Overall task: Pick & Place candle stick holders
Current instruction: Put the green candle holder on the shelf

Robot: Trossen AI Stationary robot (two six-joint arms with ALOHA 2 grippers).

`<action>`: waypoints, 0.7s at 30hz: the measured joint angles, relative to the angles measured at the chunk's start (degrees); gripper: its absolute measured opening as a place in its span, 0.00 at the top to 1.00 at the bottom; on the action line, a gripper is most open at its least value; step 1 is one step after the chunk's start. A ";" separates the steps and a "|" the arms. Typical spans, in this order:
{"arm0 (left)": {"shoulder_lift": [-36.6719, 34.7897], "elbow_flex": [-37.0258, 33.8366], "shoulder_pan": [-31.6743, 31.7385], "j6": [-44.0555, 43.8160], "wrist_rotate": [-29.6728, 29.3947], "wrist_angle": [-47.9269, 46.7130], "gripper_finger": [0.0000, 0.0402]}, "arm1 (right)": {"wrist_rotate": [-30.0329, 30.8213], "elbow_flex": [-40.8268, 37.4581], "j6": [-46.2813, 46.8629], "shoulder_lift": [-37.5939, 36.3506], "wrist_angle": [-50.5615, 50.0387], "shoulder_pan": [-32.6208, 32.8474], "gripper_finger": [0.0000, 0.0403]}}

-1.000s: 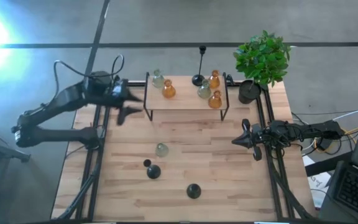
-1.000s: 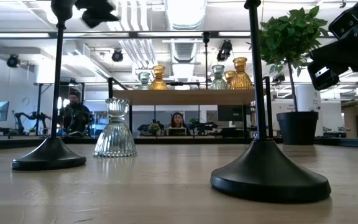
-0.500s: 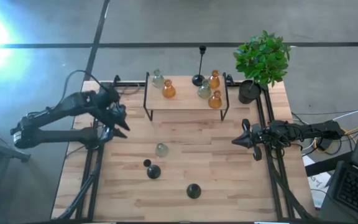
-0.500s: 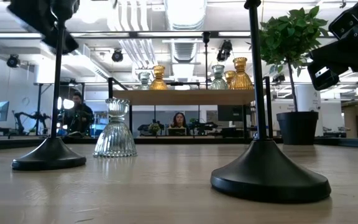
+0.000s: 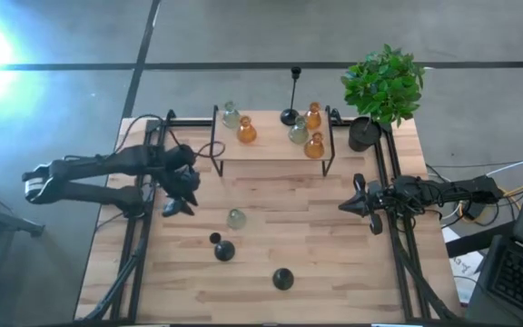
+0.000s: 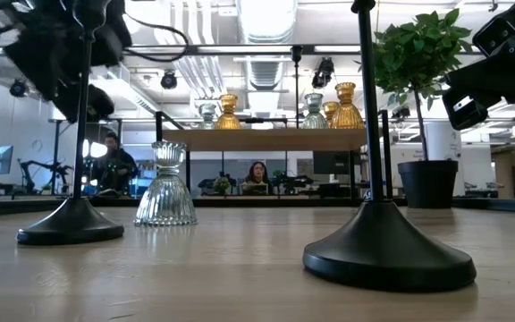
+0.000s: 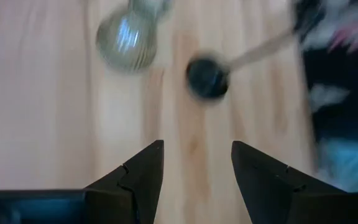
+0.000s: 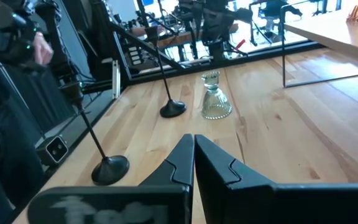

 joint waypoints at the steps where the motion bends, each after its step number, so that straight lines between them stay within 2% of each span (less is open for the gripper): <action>1: 0.64 -0.40 -0.62 -3.50 1.58 3.73 0.52 | 0.00 0.00 0.00 0.00 0.00 0.02 0.98; 3: 1.60 -1.61 -2.12 -10.41 2.44 11.01 0.52 | 0.02 0.00 0.00 0.04 0.00 0.00 0.98; 6: 2.43 -3.36 -4.89 -14.08 -0.16 20.26 0.52 | 0.03 0.00 0.00 0.08 -0.01 0.00 0.98; 14: 6.08 -9.25 -12.38 -14.56 -12.88 31.65 0.52 | 0.09 0.00 0.00 0.20 0.00 0.00 0.98; 21: 9.71 -13.34 -12.80 -14.49 -17.94 40.08 0.52 | 0.09 0.00 0.11 0.22 -0.02 0.00 0.98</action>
